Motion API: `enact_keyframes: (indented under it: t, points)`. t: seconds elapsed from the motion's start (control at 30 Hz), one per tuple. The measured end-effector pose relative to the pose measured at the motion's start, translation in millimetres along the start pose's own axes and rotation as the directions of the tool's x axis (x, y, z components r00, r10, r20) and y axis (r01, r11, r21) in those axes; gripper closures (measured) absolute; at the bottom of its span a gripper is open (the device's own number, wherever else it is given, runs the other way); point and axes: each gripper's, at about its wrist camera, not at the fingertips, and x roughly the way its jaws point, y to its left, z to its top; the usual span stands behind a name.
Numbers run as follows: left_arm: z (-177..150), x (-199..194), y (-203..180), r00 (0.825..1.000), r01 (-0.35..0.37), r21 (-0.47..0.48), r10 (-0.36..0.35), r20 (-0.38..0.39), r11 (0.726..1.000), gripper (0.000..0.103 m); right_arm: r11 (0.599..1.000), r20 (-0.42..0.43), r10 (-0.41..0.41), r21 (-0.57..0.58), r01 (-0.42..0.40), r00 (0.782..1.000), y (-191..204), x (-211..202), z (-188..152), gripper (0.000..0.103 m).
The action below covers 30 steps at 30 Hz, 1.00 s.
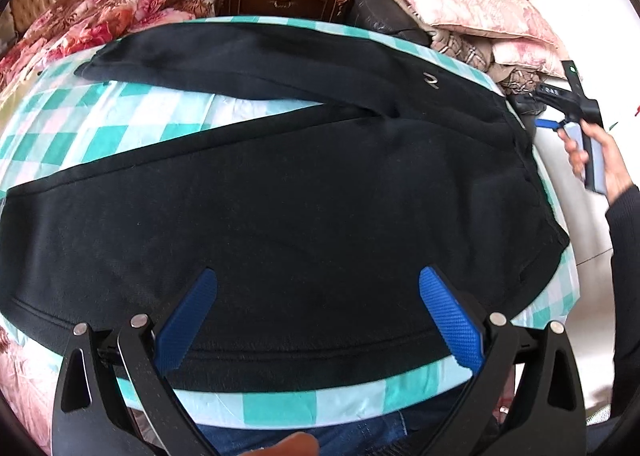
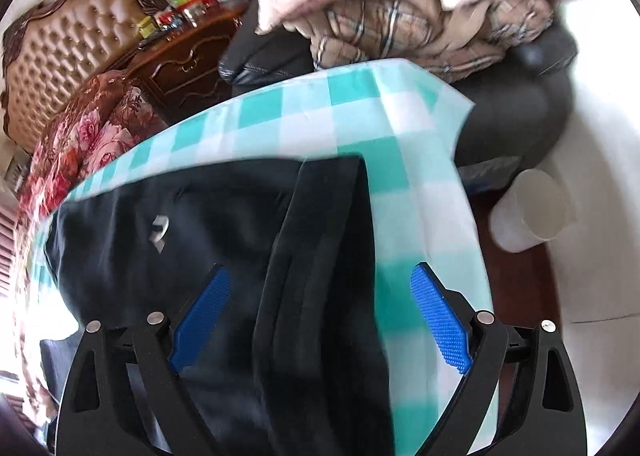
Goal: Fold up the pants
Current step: 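Grasp the waistband of the black sweatpants with the right tool, then grasp the ribbed leg cuff with the left tool while the right tool holds the waistband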
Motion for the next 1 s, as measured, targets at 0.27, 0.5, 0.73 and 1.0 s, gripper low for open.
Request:
enact_keyframes:
  t: [0.27, 0.5, 0.73, 1.0]
  points:
    - [13, 19, 35, 0.998, -0.049, -0.088, 0.045, -0.043, 0.995, 0.002, 0.998, -0.076, 0.029, -0.051, -0.033, 0.997, -5, 59, 36, 0.021]
    - [18, 19, 57, 0.997, -0.062, -0.155, 0.054, -0.051, 0.986, 0.002, 0.986, -0.017, 0.049, -0.157, -0.051, 0.999, 13, 52, 41, 0.070]
    - [16, 2, 60, 0.999, -0.048, -0.162, 0.047, -0.011, 0.986, 0.002, 0.957, 0.220, 0.098, -0.289, -0.031, 0.971, 57, -46, 10, 0.076]
    - [0, -34, 82, 0.996, 0.014, -0.214, 0.004, 0.084, 0.977, 0.002, 0.812, 0.401, 0.395, -0.573, -0.110, 0.826, 105, -178, -171, 0.077]
